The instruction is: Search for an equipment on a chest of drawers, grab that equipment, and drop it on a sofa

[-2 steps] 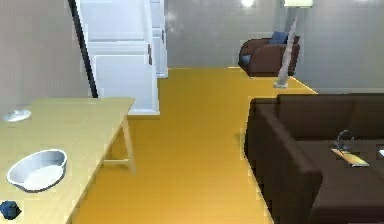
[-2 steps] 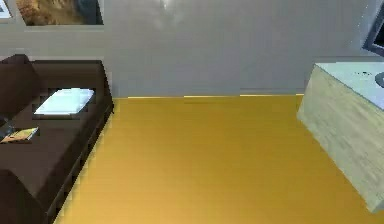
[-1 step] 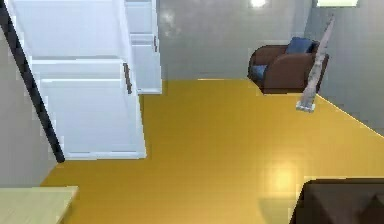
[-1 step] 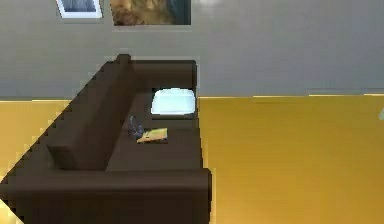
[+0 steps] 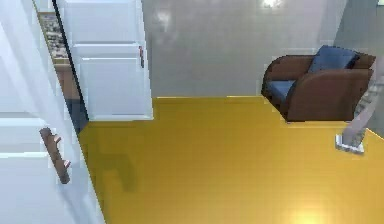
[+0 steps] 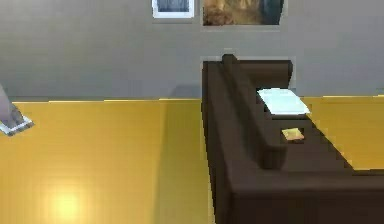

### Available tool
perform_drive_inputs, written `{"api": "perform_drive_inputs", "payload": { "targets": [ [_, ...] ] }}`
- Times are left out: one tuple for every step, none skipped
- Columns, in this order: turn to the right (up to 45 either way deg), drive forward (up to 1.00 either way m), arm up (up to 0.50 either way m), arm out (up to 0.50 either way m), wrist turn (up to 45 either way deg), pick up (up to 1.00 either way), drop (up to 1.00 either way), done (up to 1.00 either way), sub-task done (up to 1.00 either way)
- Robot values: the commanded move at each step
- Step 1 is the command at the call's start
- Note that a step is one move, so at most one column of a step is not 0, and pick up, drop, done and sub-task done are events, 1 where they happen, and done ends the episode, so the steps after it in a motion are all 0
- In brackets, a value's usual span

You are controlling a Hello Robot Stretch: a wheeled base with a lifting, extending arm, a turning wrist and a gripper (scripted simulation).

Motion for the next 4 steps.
{"api": "perform_drive_inputs", "payload": {
  "targets": [
    [0.0, 0.65, 0.0, 0.0, 0.0, 0.0, 0.0, 0.0, 0.0],
    [-27.0, 0.0, 0.0, 0.0, 0.0, 0.0, 0.0, 0.0, 0.0],
    [0.0, 0.75, 0.0, 0.0, 0.0, 0.0, 0.0, 0.0, 0.0],
    [-45.0, 0.0, 0.0, 0.0, 0.0, 0.0, 0.0, 0.0, 0.0]
  ]
}}
